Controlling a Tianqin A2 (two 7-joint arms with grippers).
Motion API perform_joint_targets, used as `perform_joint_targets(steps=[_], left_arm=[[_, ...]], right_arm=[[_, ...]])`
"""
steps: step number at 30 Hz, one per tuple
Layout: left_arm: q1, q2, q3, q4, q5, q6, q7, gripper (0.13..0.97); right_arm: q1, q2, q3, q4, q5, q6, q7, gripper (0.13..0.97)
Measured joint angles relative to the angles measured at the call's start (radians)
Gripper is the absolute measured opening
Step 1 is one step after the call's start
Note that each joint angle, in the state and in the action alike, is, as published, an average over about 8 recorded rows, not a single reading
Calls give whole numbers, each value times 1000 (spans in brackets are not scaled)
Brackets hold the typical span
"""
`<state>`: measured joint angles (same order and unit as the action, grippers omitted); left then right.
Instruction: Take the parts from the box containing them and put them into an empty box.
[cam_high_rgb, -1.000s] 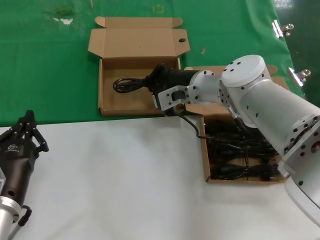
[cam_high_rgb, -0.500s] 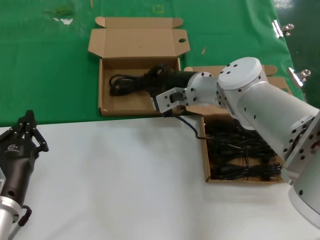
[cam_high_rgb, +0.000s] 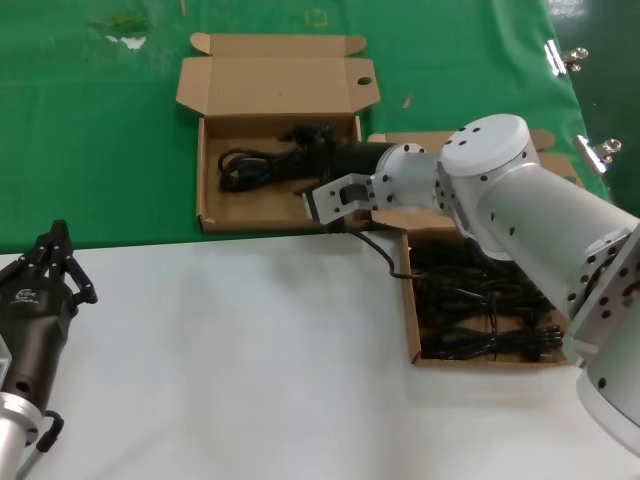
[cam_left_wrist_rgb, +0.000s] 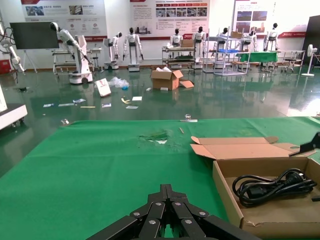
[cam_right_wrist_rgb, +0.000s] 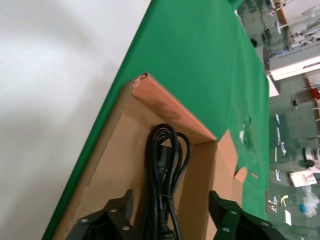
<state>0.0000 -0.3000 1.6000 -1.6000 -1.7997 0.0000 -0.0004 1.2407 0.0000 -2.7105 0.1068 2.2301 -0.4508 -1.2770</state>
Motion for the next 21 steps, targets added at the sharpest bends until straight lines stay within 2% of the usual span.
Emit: perform_joint_targets(steps=[4, 5, 13, 14, 21], left_arm=[[0, 0, 0, 0, 0, 0, 0, 140], [0, 0, 0, 0, 0, 0, 0, 140], [0, 0, 0, 0, 0, 0, 0, 140], [0, 0, 0, 0, 0, 0, 0, 140], [0, 0, 0, 0, 0, 0, 0, 140]], right_arm=[[7, 0, 57, -11, -7, -25, -29, 519], [9, 0, 77, -14, -11, -33, -38, 519], [23, 13, 276, -41, -71, -112, -124, 727], [23, 19, 300, -40, -82, -121, -132, 727], [-9, 109, 424, 56, -183, -157, -106, 853]])
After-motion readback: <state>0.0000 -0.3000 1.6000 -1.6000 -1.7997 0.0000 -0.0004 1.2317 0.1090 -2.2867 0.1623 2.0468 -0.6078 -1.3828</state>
